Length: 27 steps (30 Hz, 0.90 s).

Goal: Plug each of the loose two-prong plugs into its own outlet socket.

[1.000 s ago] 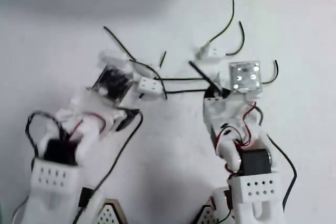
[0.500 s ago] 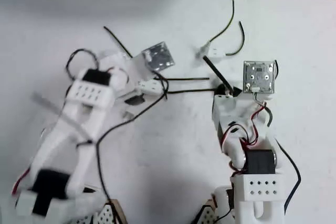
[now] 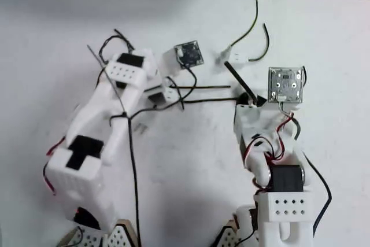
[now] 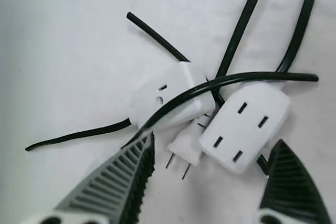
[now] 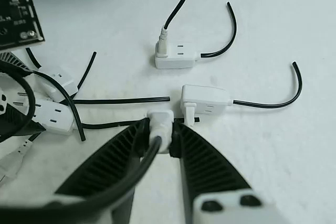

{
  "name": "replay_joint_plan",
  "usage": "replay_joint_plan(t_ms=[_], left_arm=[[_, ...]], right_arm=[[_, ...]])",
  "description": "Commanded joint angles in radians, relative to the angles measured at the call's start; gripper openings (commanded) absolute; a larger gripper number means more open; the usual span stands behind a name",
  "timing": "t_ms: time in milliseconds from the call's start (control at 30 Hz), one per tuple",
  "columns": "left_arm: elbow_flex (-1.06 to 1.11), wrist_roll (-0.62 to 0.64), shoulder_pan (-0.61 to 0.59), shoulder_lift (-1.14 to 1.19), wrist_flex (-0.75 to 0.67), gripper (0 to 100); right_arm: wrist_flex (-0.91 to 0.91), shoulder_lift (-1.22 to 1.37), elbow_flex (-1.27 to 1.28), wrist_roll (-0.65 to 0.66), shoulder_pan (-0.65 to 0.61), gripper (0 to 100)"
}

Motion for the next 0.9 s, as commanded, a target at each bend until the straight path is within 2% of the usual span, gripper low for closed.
replay_joint_plan(t_ms=[0,300,467,700,867], left_arm=[[-0.094,-0.017,0.01,0.054,-0.012,32],[-0.094,-0.029,0.025,0.108,-0.011,28],[-0.101,-0.029,0.027,0.094,0.06,22],[-0.018,-0.029,0.074,-0.073,0.23,20],[0.169,0.017,0.143,-0.242,0.242,20]], right_arm=[[-0.019,-0.016,-0.011,-0.005,0.001,1.7],[-0.019,-0.016,-0.009,-0.005,0.001,1.7],[-0.019,-0.016,-0.009,-0.003,0.004,1.7],[-0.019,-0.016,-0.009,-0.003,0.005,1.7],[-0.019,-0.016,-0.009,-0.003,0.007,1.7]])
